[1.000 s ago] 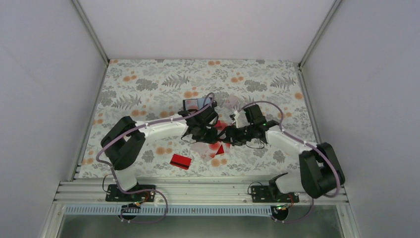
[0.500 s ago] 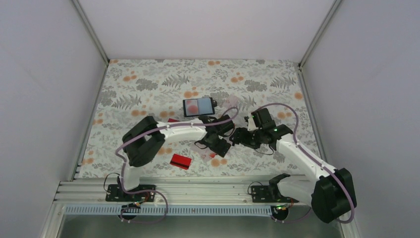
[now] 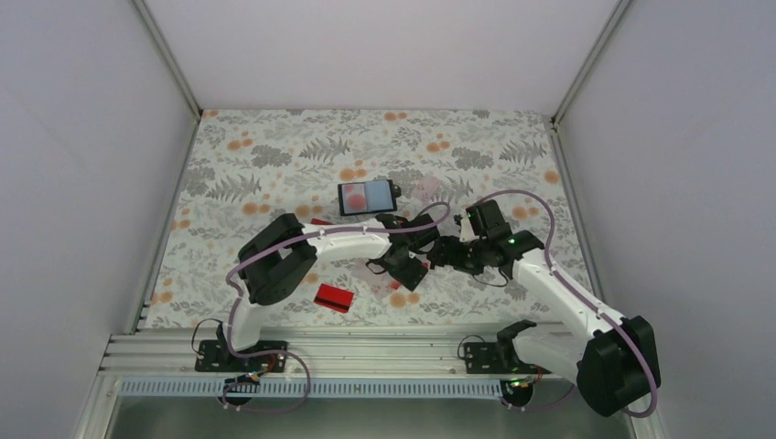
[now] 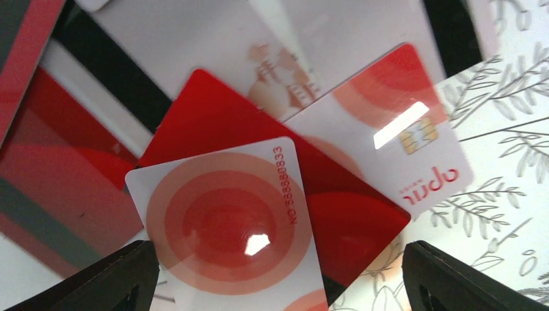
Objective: Put the credit cards into the card holder
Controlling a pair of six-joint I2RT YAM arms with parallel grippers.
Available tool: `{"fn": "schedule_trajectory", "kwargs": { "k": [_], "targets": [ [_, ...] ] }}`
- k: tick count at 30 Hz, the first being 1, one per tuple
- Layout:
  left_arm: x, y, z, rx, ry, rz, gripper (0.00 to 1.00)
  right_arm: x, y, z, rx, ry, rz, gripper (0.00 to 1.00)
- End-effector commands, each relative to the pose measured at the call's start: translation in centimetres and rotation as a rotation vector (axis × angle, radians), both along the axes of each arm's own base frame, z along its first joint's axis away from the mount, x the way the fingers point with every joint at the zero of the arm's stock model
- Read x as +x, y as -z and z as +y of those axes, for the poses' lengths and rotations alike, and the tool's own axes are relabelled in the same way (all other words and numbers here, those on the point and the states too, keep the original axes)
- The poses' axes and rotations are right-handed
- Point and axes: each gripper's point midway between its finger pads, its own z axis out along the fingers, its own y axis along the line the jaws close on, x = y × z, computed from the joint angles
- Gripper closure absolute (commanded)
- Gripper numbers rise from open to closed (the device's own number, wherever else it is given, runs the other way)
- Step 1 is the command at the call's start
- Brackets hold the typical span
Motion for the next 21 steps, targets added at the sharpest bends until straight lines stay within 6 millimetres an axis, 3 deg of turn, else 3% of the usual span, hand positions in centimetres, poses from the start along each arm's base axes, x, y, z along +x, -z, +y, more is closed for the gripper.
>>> {"fn": "schedule_trajectory", "kwargs": {
  "k": [1, 4, 7, 21],
  "targets": [
    [0.7, -1.3, 0.8, 0.054, 0.005, -0.056, 0.04, 1.1, -1.6, 0.0, -0.008, -0.011, -0.055, 0.32],
    [1.0, -3.1, 0.2, 0.016, 0.014, -0.075, 0.01, 1.2, -1.7, 0.1, -0.006, -0.013, -0.061, 0.32],
    [1.0, -3.4, -0.2, 0.007, 0.039, -0.072, 0.0, 1.3, -1.6, 0.2, -0.003, -0.021, -0.058, 0.32],
    [-0.2, 1.2, 1.5, 0.064, 0.061, 0.05, 0.08, 1.4, -1.5, 0.1, -0.005, -0.023, -0.059, 0.32]
  ]
}}
